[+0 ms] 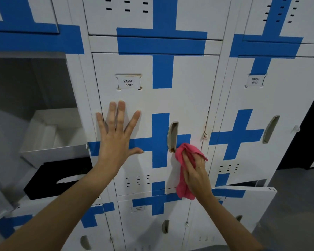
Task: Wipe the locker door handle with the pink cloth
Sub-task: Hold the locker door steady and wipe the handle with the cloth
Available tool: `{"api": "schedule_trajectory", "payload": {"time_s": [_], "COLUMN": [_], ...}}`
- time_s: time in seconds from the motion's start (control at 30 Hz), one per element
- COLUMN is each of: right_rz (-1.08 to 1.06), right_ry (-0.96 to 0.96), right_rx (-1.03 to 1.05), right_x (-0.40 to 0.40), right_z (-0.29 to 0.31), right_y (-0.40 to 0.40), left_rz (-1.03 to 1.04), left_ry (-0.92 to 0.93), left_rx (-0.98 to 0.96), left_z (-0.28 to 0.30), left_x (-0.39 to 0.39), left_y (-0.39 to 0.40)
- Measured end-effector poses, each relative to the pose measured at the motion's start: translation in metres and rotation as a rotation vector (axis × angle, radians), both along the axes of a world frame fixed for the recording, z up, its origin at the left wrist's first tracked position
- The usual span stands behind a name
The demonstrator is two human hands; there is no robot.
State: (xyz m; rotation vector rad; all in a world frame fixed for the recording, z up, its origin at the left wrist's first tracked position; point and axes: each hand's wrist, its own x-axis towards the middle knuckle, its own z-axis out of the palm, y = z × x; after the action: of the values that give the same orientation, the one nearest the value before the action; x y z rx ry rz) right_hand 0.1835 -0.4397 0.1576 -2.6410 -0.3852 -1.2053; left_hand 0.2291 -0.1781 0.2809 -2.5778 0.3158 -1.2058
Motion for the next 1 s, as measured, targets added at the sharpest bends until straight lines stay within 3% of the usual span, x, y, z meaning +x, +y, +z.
{"api": "schedule_trajectory", "payload": {"time_s": [0.07, 0.17, 0.3, 0.43, 0.57, 0.8, 1.0], "right_rz": [-0.041, 0.0, -0.018, -0.061, -0.098, 0.132, 0.189], "right_ry": [-0.123, -0.116, 0.086, 0.304, 0.333, 0.366, 0.349], "right_rx": [0.088, 0.001, 0.031, 0.234, 0.098, 0.081, -0.26], "right_x": [0.007, 0.01, 0.006, -0.007, -0.013, 0.0, 0.0], "right_z": [0.009, 0.018, -0.014, -0.039, -0.045, -0.019, -0.044], "right_y": [0.013, 0.022, 0.014, 0.003, 0.001, 0.051, 0.03], "left_rz": [0.006, 0.015, 0.013, 0.021, 0.014, 0.002, -0.01], "left_ry": [0.002, -0.005, -0.004, 0.001, 0.007, 0.002, 0.002], "left_rx": [0.003, 0.008, 0.006, 0.015, 0.012, 0.01, 0.009], "left_z": [0.0, 0.001, 0.0, 0.002, 0.001, 0.001, 0.002], "left_x": [-0.001, -0.002, -0.002, -0.003, -0.003, -0.003, -0.002], "left_y": [-0.001, -0.001, -0.001, -0.002, -0.001, -0.002, -0.001]}}
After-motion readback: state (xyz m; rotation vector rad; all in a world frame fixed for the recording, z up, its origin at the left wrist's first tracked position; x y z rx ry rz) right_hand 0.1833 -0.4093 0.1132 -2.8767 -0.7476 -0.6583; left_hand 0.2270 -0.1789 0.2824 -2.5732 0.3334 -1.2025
